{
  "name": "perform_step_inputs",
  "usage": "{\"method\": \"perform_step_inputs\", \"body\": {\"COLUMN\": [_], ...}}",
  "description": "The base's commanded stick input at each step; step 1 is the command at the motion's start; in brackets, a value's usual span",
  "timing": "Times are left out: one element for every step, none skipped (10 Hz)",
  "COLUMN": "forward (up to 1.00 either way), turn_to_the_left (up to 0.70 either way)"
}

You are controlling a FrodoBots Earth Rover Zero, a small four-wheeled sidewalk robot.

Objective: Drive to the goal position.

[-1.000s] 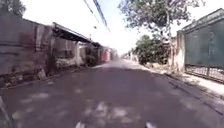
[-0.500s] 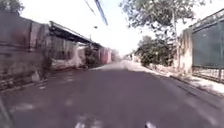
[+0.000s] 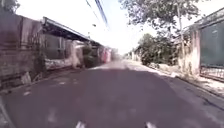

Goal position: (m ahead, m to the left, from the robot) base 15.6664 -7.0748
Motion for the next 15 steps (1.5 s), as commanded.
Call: {"method": "perform_step_inputs", "body": {"forward": [1.0, 1.0, 1.0, 1.0, 1.0, 1.0, 1.0, 1.0, 1.0, 1.0, 1.0, 1.0, 1.0, 1.0, 1.0], "turn_to_the_left": [0.0, 0.0, 0.0, 0.0, 0.0, 0.0, 0.0, 0.0, 0.0, 0.0, 0.0, 0.0, 0.0, 0.0, 0.0]}}
